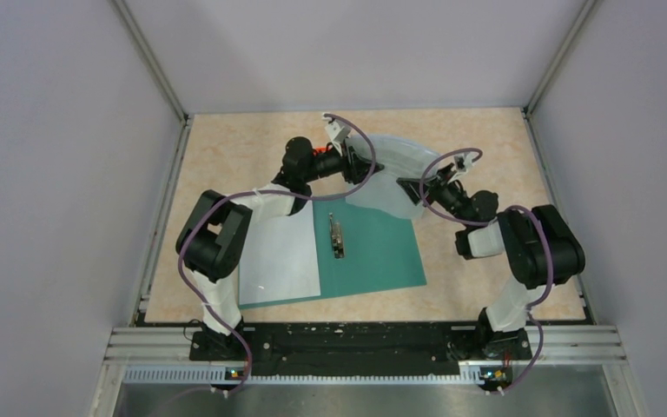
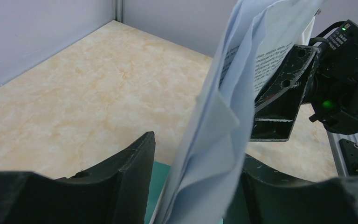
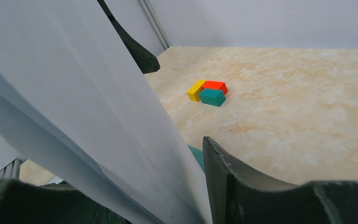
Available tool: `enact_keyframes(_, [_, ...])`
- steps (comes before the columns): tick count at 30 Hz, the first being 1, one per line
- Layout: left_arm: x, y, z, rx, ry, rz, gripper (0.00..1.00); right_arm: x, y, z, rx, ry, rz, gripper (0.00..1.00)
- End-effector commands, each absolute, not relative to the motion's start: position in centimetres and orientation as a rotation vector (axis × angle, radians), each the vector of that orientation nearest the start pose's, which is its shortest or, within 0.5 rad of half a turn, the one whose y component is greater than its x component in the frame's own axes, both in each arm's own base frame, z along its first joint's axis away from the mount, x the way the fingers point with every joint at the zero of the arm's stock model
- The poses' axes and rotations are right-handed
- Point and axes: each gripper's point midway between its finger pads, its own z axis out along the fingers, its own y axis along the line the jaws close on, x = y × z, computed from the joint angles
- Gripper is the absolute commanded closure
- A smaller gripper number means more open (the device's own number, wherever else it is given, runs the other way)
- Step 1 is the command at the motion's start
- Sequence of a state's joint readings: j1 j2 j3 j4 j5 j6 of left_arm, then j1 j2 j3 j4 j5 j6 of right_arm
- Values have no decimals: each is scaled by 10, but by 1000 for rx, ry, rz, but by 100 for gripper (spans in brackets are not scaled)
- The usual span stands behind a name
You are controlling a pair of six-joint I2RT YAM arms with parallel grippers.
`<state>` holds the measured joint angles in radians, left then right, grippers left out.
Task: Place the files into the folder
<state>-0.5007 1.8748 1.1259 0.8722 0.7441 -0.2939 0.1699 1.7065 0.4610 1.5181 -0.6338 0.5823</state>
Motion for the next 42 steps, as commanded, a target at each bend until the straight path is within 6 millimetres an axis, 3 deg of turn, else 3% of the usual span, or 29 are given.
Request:
enact_keyframes(1, [395, -368, 248, 798, 1298, -1172, 46, 365, 192, 228, -366, 1188, 1014, 51])
enact_keyframes(11, [395, -369, 248, 790, 1297, -1161, 45, 365, 195, 226, -355, 1194, 1022, 56])
enact_keyframes(16, [396, -368, 249, 785, 1297, -1159, 46, 366, 196, 230, -353, 1188, 1031, 76])
enact_keyframes(19, [395, -368, 253, 790, 1292, -1152, 47, 365, 197, 233, -354, 1195, 1044, 100])
enact_keyframes(27, [381, -356, 267, 751, 1392, -1151, 56, 374, 204, 237, -305, 1503, 1099, 100])
enact_keyframes(33, [352, -345, 282, 632, 1527, -1222, 64, 369, 202, 222, -240, 1846, 1101, 100])
enact_keyframes(37, [340, -342, 268, 537, 1693, -1209, 70, 357, 204, 206, -172, 2014, 1153, 100])
enact_keyframes(42, [331, -335, 225, 373, 1887, -1190, 73, 345, 200, 166, -137, 2187, 1106, 100])
